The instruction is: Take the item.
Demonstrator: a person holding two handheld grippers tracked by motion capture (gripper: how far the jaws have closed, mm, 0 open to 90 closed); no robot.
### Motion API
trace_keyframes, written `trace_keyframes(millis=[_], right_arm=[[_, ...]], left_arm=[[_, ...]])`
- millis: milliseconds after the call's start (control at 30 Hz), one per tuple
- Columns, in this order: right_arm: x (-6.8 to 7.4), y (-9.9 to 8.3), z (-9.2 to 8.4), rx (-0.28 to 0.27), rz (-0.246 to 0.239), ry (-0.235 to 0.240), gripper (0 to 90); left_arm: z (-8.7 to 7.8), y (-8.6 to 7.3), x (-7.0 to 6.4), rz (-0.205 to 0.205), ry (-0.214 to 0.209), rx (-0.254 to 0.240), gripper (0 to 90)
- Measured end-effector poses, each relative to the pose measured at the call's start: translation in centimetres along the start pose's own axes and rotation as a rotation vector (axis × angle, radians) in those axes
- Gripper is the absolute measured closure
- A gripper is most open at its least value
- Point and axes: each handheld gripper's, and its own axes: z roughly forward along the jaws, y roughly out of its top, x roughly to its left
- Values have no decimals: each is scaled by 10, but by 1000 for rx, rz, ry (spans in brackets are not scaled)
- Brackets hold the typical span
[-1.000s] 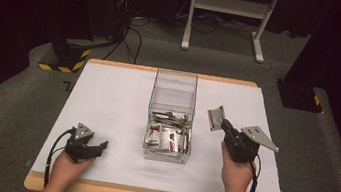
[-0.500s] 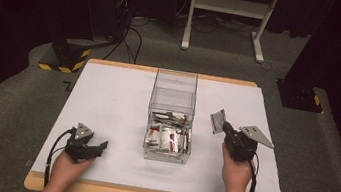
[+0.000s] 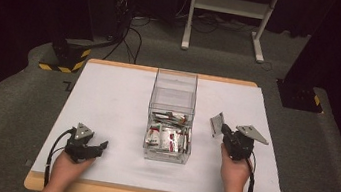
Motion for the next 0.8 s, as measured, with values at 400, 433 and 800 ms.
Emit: trace_keyframes(millis=[400, 433, 800], right_arm=[[-7, -7, 14, 46, 43, 3, 894], [-7, -7, 14, 49, 41, 4, 894], [-10, -10, 18, 76, 44, -27, 887]], left_arm=[[0, 0, 0, -2, -1, 0, 312], [0, 0, 0, -2, -1, 0, 312], [0, 0, 0, 0, -1, 0, 312]])
